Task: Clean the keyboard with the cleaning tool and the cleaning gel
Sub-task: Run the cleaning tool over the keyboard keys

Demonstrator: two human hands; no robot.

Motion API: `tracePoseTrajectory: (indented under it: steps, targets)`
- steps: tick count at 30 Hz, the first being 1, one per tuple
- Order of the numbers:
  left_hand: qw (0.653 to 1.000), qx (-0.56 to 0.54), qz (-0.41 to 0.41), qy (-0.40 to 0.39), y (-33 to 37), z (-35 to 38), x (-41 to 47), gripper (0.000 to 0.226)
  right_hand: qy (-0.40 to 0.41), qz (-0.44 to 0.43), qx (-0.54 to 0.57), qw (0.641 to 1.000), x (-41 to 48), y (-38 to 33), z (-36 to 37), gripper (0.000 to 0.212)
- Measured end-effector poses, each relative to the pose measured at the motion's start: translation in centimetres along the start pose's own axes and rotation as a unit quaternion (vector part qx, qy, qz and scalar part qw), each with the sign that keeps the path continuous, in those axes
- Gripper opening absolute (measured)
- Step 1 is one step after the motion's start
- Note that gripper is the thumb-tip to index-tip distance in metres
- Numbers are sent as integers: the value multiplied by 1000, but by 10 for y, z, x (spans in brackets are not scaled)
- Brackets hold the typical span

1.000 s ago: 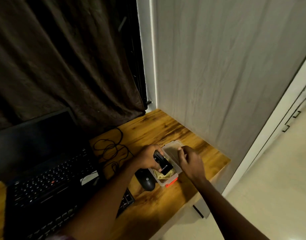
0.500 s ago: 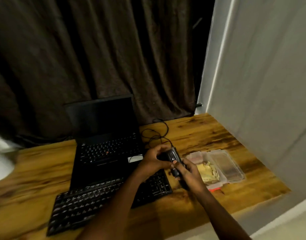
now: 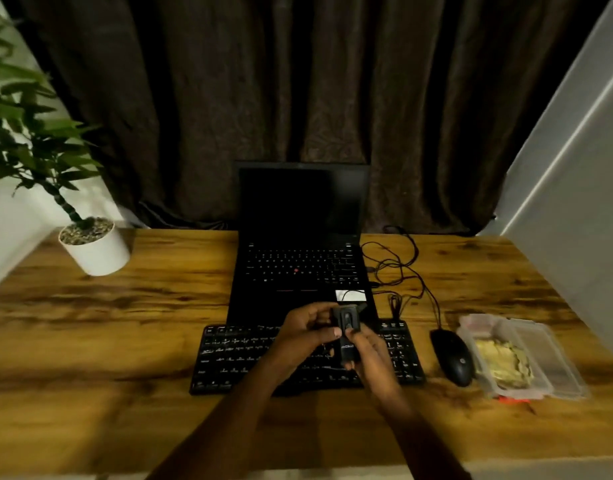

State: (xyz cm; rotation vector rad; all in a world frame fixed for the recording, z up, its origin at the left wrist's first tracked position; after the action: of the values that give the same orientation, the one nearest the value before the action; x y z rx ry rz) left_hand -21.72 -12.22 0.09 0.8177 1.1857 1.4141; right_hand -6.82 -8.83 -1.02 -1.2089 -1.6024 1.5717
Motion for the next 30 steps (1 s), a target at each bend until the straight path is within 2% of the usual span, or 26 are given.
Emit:
tracePoseTrajectory:
  steps: [4, 11, 16, 20, 23, 27, 30]
  targets:
    - [1000, 8, 6, 8, 1, -34, -7, 44, -2, -1, -26, 1000, 2, 1, 36, 37]
    - [999, 51, 19, -2, 2, -73, -11, 47, 24, 20, -28, 999, -2, -6, 84, 17]
    - [997, 59, 39, -14, 8, -96, -15, 44, 55, 20, -69, 996, 5, -10, 107, 22]
    - [996, 69, 56, -7, 23, -120, -15, 40, 23, -27, -123, 992, 18, -21, 115, 29]
    - [986, 156, 62, 18, 28, -148, -20, 38, -8, -58, -179, 982, 27, -31, 115, 30]
    - [951, 301, 54, 52, 26, -199, -38, 57, -22, -81, -272, 959, 39, -42, 110, 21]
    - [948, 317, 10, 30, 21, -230, -54, 82, -38, -85, -301, 949, 48, -48, 111, 27]
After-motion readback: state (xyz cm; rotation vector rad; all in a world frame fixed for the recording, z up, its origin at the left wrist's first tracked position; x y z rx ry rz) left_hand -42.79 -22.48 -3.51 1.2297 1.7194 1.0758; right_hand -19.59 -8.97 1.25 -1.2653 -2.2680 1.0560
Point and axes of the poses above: each hand's wrist, its own x-axis towards the middle knuckle, its own z-axis out of the palm, y = z × x, the point moved 2 cm from there along x, towards the middle knuckle, and after that the axes turned 14 degrees about -x, right-handed, at the moved point
